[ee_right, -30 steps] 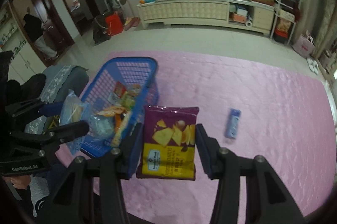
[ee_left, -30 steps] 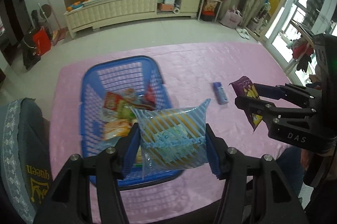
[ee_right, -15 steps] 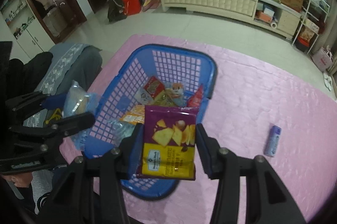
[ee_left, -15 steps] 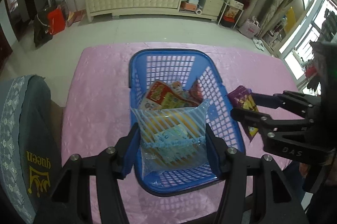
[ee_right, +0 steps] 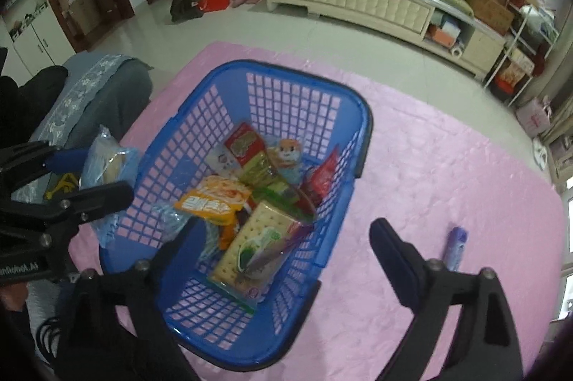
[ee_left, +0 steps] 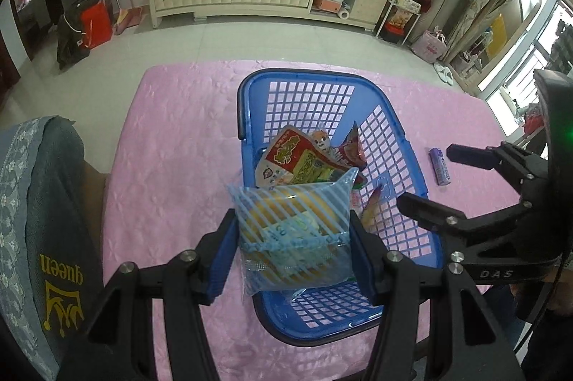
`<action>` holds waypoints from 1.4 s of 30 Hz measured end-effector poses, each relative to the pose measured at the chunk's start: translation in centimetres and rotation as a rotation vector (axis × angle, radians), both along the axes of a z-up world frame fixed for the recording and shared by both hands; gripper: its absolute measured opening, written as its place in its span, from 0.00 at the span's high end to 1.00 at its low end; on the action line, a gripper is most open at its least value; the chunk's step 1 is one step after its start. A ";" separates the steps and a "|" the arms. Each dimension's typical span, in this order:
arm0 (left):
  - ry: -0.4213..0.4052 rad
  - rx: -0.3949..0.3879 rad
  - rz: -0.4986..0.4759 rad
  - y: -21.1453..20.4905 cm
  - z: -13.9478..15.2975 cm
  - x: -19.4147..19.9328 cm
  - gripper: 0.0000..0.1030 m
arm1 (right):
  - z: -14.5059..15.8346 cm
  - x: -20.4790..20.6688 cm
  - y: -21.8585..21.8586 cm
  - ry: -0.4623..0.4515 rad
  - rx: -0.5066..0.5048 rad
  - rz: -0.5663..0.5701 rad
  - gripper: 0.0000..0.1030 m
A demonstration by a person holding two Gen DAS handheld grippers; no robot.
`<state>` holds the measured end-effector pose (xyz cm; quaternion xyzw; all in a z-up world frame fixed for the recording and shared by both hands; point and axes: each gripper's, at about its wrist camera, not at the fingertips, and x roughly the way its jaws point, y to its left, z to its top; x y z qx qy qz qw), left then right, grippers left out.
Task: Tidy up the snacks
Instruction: 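Open both tools to drop the bun bag and chip bag into the basket, then move the right tool toward the purple Doublemint gum pack on the table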
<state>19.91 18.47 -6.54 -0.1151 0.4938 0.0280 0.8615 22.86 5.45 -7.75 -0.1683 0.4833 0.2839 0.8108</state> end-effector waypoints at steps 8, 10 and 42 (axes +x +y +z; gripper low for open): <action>-0.009 0.023 -0.017 -1.5 1.0 0.1 0.47 | 1.0 0.3 -2.7 -0.026 0.021 -0.061 0.00; -0.012 0.025 -0.020 -2.0 1.2 0.4 0.47 | 1.2 0.7 -3.6 -0.031 0.031 -0.090 0.00; 0.073 0.080 -0.082 -5.4 -3.6 7.1 0.39 | -2.9 4.3 -9.1 0.043 0.066 -0.183 0.00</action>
